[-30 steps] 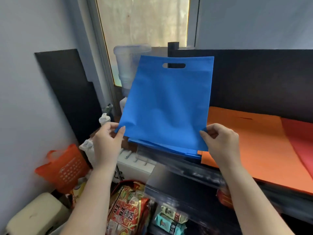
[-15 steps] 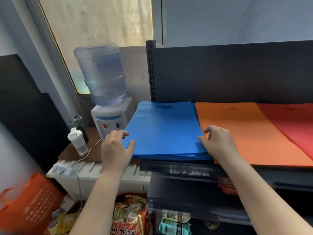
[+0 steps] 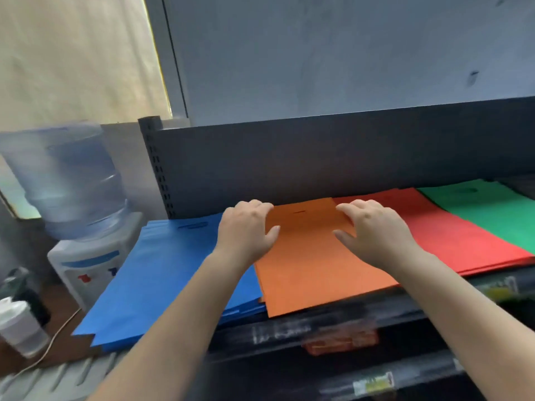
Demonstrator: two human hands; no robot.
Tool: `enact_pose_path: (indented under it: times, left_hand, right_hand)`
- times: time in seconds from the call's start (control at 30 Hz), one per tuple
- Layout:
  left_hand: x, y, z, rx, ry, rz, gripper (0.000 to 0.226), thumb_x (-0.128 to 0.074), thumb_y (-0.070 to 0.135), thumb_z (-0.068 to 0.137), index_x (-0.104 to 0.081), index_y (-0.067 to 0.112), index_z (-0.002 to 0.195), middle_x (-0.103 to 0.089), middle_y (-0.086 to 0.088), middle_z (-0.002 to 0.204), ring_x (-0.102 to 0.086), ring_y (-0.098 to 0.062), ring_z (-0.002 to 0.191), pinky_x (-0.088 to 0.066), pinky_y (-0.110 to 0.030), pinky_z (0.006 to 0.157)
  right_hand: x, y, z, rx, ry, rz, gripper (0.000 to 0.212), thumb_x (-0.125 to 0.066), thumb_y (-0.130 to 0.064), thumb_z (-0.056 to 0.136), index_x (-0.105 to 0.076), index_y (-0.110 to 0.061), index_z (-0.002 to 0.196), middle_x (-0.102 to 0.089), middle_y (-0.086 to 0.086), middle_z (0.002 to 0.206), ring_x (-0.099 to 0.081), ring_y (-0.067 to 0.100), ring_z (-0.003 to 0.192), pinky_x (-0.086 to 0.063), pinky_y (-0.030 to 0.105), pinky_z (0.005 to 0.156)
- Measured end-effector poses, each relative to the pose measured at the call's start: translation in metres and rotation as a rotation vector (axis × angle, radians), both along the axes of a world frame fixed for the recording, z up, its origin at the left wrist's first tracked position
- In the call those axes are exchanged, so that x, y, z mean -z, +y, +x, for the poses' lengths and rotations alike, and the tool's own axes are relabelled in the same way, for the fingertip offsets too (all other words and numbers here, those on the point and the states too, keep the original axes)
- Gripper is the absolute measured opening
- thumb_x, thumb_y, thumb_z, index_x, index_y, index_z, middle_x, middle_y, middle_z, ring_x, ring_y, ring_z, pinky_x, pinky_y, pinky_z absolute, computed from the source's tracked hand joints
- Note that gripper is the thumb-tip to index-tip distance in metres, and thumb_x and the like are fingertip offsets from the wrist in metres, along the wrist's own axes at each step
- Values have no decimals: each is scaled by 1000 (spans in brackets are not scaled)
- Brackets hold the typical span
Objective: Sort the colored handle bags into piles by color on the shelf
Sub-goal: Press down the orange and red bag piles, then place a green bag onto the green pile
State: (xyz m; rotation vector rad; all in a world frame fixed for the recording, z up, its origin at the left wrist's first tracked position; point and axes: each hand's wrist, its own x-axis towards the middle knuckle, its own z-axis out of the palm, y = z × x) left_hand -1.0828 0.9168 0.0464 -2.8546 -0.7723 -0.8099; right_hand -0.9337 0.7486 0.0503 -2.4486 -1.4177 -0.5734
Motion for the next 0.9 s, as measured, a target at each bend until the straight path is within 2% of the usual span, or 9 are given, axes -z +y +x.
enact_pose_path:
  times: [0.17,0.27,0.5,0.9]
  left_hand:
    - [-17,-60,103,114,107,66,47,-48,45,92,-49,20,132,-55,1,127,-50,-21,117,-37,-34,93]
    - [-24,-106,163,190,153,95,50,-49,47,91,-46,21,134,-54,1,129,-48,-21,120,-36,-35,95]
    - [-31,-227,287,339,193,134,49,-49,47,90,-48,20,131,-53,-1,130,-47,-23,122,-35,-36,94]
    - [-28,-429,455,693,198,203,45,-49,44,90,-50,19,127,-54,-2,128,-49,-24,118,-35,-34,93]
  right_hand:
    - [-23,-84,70,155,-40,-51,55,-48,-48,93,-41,-23,141,-50,-2,137,-44,21,127,-40,33,96]
    - [-33,-143,113,269,-64,-97,56,-46,-50,92,-40,-24,141,-50,-3,137,-44,20,126,-41,34,95]
    - [-43,-291,194,516,-53,-176,57,-44,-51,93,-37,-26,144,-47,-2,140,-43,21,128,-38,36,98]
    - [-35,-500,281,914,32,-202,55,-44,-53,93,-41,-24,140,-49,1,139,-45,24,127,-39,39,99]
